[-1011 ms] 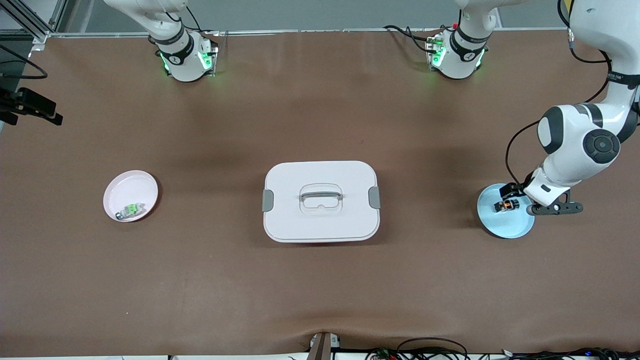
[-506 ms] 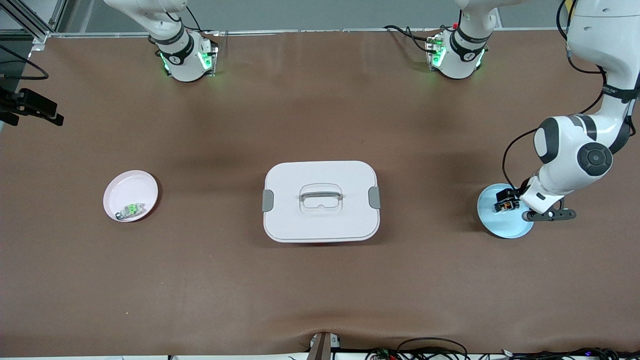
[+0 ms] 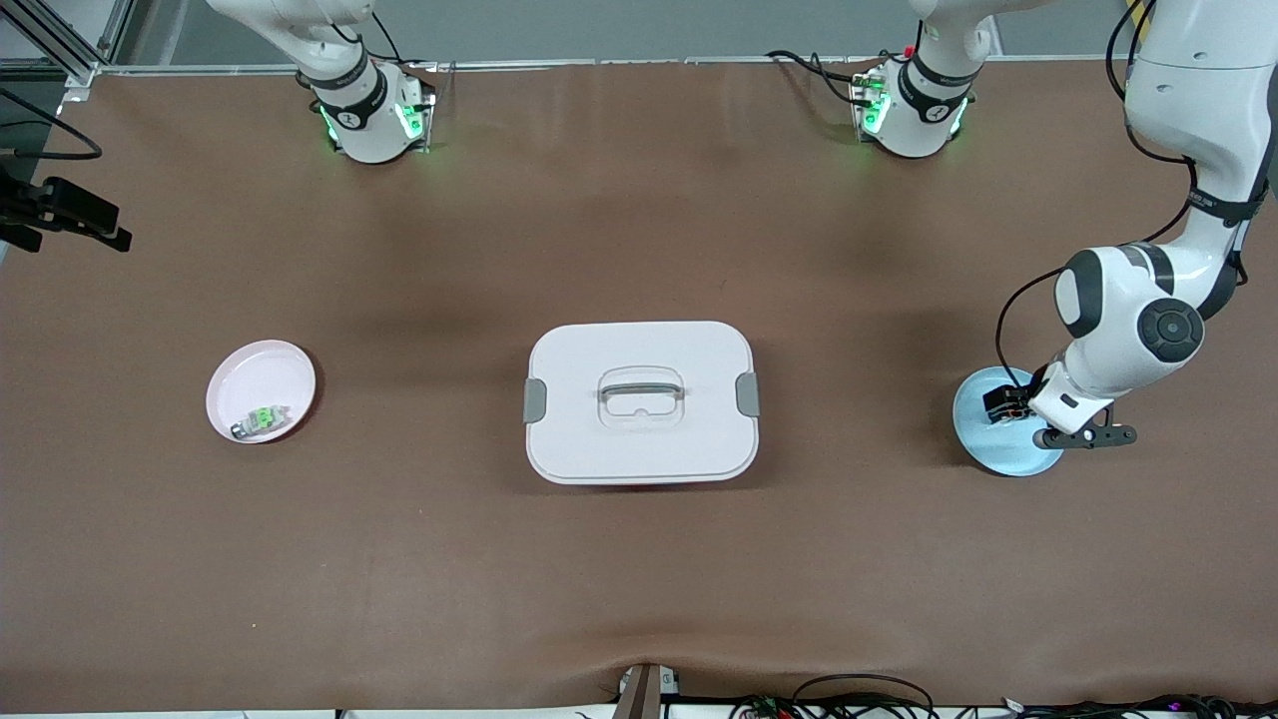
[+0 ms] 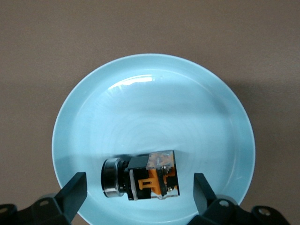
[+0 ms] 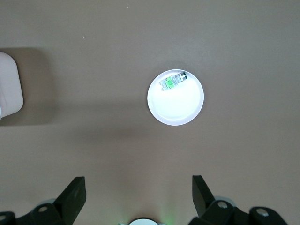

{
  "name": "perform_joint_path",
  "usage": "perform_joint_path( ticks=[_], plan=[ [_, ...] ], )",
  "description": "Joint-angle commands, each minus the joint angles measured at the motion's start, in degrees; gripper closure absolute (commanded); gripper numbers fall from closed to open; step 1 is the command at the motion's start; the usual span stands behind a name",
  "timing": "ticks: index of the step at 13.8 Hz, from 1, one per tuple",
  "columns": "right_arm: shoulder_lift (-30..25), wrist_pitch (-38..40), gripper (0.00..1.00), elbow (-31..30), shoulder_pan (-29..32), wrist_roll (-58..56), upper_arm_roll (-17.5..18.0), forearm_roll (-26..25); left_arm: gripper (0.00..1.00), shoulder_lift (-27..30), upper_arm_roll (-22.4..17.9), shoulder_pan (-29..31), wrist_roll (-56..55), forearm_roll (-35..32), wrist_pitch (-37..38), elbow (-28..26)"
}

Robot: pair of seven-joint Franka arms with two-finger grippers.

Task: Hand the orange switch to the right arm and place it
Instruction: 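Lower the left gripper and close it on the orange switch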

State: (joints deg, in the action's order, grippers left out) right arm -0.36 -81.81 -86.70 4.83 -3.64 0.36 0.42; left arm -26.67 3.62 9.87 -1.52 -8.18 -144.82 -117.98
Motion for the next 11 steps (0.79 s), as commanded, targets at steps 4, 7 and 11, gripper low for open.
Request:
perform_joint_path(
  ticks=[4,7,11],
  plan=[
    [0.7,0.8,0.00,1.1,-0.4,0.8,-0.2,-0.2,0.00,-1.9,0.3,0.6,-0.8,-1.1,-0.9,0.9],
    [0.7,0.8,0.00,1.1,-0.4,0.7,-0.2,-0.2,0.00,-2.2,0.2,0.6,-0.8,-1.1,-1.3,0.9],
    [0.7,0.8,0.00,1.1,-0.4,0.7,-0.2,-0.2,0.17,-2.9,0.3,1.3,-0.8,-1.0,-1.3,0.9]
  ],
)
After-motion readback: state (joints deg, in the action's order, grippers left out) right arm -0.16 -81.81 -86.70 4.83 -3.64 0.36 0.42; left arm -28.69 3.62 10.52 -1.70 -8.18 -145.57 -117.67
